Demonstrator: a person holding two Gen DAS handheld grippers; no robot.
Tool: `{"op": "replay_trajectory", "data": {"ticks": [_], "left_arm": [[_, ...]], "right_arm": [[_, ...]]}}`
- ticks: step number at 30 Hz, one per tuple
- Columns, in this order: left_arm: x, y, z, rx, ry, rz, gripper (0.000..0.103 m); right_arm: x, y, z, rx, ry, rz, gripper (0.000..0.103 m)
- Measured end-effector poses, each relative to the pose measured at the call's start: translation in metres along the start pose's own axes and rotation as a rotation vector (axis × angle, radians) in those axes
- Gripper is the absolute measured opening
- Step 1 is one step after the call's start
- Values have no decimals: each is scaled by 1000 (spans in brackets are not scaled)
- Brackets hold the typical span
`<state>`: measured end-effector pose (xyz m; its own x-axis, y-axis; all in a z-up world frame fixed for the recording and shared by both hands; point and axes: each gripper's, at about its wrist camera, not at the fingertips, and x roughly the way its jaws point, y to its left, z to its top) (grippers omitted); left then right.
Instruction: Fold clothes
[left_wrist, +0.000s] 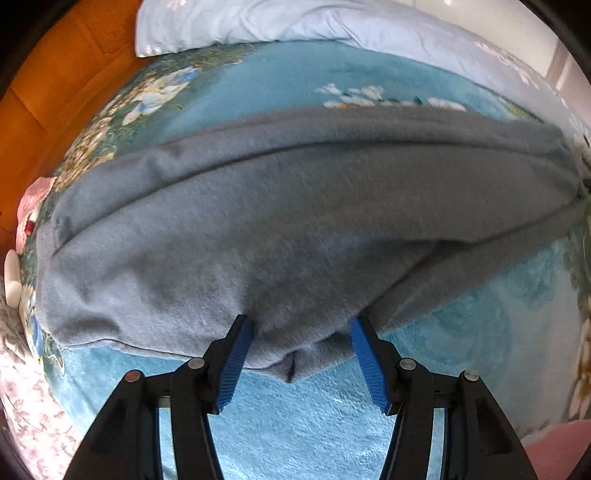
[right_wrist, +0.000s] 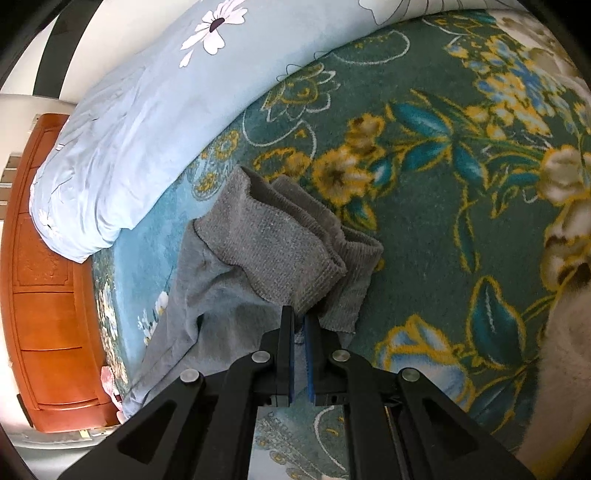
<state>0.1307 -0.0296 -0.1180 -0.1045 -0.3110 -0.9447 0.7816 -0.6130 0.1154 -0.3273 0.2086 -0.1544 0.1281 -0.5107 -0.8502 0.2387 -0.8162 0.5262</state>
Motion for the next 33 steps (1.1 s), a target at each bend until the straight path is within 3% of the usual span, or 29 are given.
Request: {"op": "replay_trajectory", "data": {"ticks": [2,5,8,10,11,12,19,22,24,27,30,32,33], "left_arm": [[3,-5,-3,23,1,21,60],[1,3,-3,-43,-12,8,56],[-3,18,-3,-143,-31,-53,37],[-3,20,-4,-141,-31,-36,22],[-4,20,-5,-133,-31,-11,5],[-4,20,-5,-124,-31,15,3],[-46,41,-11,-218,-188,25,2],[-53,47,-22,-234,-191,5,2],[-45,48,-29,-223,-155,3,2],[-22,48,-35,-248,-83,-8,2],[-15,54,-34,-305,-67,-39,2],[-13,60,-32,-345,-66,-63,4],[-12,63,-31,-366,-66,-75,5]], "right_arm": [[-1,-1,0,4,-1,-2,6],[-2,-3,0,13,-1,-5,6],[-4,-2,-1,10,-7,-7,6],[-7,0,-1,3,-12,-8,6],[-8,1,-1,-1,-13,-7,6],[-9,2,-1,-5,-14,-7,6],[-34,18,-7,-88,-83,20,5],[-43,15,-8,-115,-119,-13,5],[-29,0,-7,-86,-78,-85,5],[-11,-19,-8,-10,-33,-71,5],[-11,-16,-7,-38,-34,-72,6],[-12,-16,-5,-36,-31,-78,10],[-12,-17,-4,-28,-37,-83,18]]}}
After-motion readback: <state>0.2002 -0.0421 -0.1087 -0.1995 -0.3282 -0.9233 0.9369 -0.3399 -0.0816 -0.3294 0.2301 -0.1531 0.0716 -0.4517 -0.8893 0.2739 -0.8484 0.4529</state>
